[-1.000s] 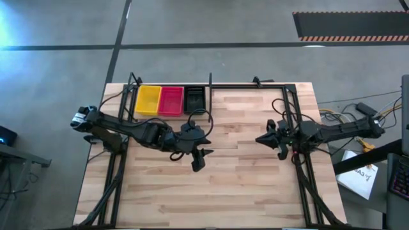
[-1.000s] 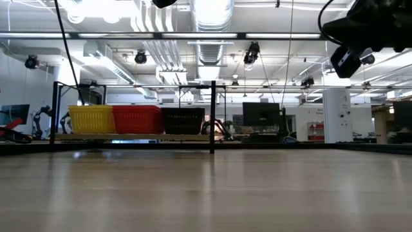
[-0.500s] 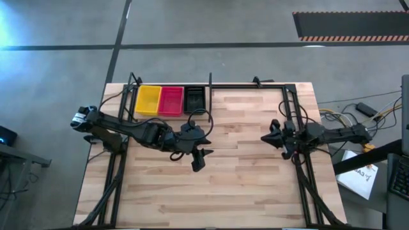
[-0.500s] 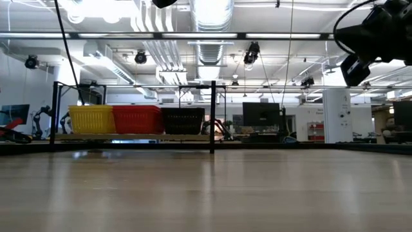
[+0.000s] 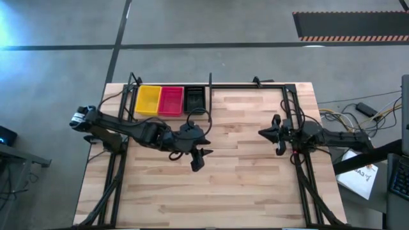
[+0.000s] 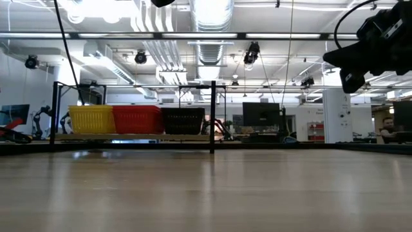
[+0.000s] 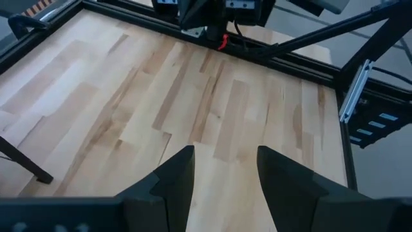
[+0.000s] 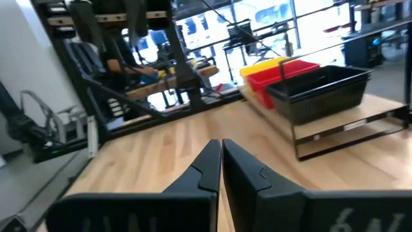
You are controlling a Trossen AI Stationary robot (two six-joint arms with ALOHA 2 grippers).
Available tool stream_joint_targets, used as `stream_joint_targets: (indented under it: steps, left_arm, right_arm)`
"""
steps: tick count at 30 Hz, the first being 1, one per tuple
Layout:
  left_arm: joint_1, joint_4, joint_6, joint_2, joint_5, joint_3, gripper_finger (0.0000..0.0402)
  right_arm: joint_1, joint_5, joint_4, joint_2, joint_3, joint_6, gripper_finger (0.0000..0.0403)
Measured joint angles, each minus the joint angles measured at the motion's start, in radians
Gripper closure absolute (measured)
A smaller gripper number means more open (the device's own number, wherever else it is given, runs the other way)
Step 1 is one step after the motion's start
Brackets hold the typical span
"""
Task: Stack baskets on shelf by color
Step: Return to Home Position
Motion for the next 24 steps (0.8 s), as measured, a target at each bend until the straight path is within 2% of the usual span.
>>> stream_joint_targets:
  steps: [7,11,18,24]
  left_arm:
    - [0.0,0.018,-0.004,-0.096,0.001,-0.091,0.0249]
    - [0.0,0.074,-0.051,-0.201,-0.023,-0.219,0.0249]
    - [0.001,0.227,-0.088,-0.389,-0.058,-0.478,0.0249]
    - [0.003,0.255,-0.101,-0.54,-0.064,-0.634,0.0249]
  right_arm:
    - [-0.047,-0.077,0.001,0.002,0.0,-0.029,0.0394]
    - [-0.044,-0.096,0.003,0.004,0.0,-0.036,0.0394]
    - [-0.009,-0.093,0.001,0.071,0.0,0.067,0.0394]
    - [0.031,-0.074,0.001,0.132,-0.001,0.078,0.0394]
